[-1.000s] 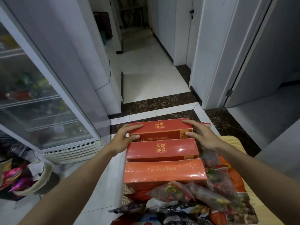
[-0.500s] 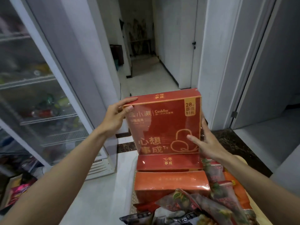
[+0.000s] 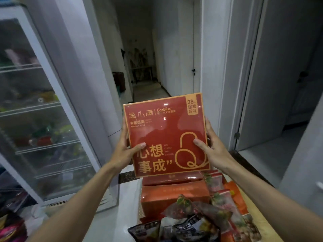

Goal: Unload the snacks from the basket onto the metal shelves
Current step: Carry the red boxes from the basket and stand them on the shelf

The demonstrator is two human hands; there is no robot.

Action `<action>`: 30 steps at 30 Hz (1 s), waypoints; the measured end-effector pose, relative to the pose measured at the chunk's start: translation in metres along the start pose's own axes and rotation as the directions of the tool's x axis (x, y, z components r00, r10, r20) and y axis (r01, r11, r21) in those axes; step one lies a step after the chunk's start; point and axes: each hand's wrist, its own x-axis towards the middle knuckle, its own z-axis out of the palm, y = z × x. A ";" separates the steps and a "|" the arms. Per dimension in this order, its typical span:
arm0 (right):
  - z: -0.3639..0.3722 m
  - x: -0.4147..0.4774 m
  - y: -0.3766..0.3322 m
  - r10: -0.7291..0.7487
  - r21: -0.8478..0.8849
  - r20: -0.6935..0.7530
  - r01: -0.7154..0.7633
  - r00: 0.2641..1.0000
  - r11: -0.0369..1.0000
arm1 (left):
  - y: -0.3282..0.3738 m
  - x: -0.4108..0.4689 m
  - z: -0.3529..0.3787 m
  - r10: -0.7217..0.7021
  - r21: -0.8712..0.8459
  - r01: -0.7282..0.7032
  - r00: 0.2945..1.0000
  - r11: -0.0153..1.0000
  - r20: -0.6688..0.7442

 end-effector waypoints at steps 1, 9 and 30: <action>0.000 -0.008 -0.007 0.006 -0.033 0.022 -0.005 1.000 0.999 | 0.001 -0.008 0.001 0.005 -0.015 -0.006 1.000 1.000 -0.001; 0.012 -0.100 -0.062 -0.026 -0.265 0.087 0.048 0.996 0.963 | 0.014 -0.070 -0.011 0.121 0.006 -0.121 0.993 0.993 -0.004; -0.031 -0.422 -0.250 -0.080 -0.503 -0.446 -0.176 0.891 0.846 | 0.160 -0.239 0.110 0.387 -0.284 -0.282 0.805 0.916 0.449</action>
